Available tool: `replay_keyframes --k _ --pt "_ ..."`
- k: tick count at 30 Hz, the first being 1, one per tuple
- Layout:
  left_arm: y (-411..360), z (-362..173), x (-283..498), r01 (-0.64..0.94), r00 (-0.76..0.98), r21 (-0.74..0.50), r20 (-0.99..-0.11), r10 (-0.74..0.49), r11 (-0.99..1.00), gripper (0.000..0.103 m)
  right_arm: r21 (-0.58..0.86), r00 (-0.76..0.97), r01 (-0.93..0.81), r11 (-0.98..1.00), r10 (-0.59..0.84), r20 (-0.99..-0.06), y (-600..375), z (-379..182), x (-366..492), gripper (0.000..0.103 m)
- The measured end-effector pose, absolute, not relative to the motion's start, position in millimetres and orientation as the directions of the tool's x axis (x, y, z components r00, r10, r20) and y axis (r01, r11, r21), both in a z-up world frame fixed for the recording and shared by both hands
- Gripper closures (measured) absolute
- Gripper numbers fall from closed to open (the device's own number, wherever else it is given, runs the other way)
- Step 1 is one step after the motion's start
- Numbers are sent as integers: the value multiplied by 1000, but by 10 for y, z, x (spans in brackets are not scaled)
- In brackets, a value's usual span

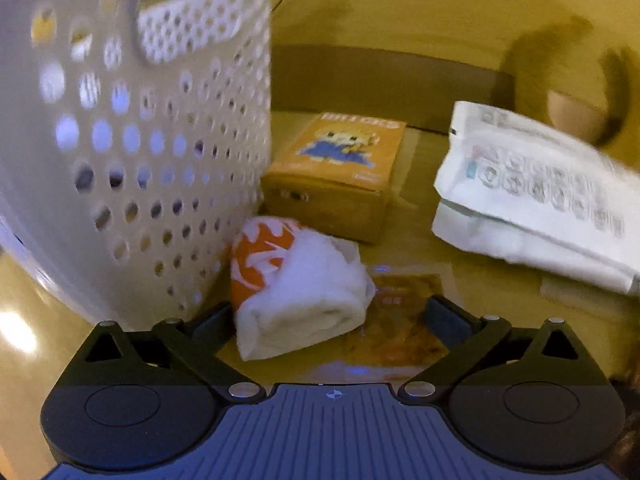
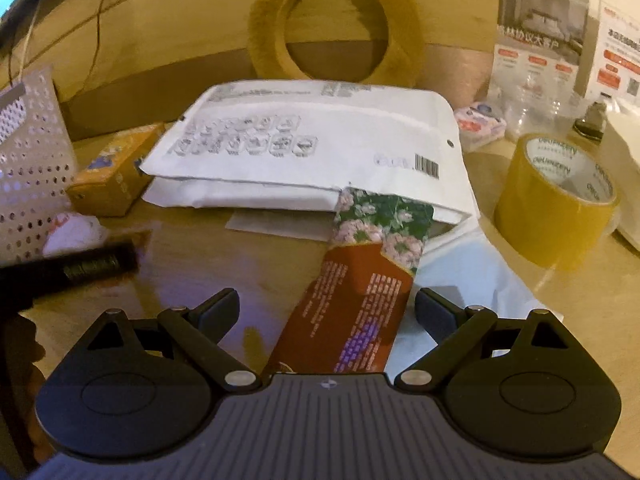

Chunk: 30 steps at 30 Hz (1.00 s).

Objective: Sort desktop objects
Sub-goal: 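Grasp the floral brown packet with the right gripper and lift it, then close the left gripper on the crumpled white-and-orange bag while the right gripper holds the packet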

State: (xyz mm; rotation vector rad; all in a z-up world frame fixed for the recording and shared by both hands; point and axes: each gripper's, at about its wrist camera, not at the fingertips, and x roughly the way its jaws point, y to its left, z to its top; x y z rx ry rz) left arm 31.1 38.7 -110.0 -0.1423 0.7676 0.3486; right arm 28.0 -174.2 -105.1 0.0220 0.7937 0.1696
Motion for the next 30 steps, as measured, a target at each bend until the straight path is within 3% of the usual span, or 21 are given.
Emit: replay_keyframes --k 14,19,24,30 --pt "120 -1086 333 -301 682 98 -673 286 949 0 76 721 -105 992 129 -681 -1713 -1090 337 7" --pt "157 -997 362 -326 682 71 -672 287 943 0 81 725 -95 992 124 -678 -1714 -1095 345 7" --pt "359 -1005 394 -425 654 -60 -710 261 903 0 59 729 -115 992 124 -673 -1689 -1116 330 7" --pt "406 -1068 435 -442 640 -30 -711 291 897 0 48 735 -124 991 124 -667 -1683 -1129 331 7"
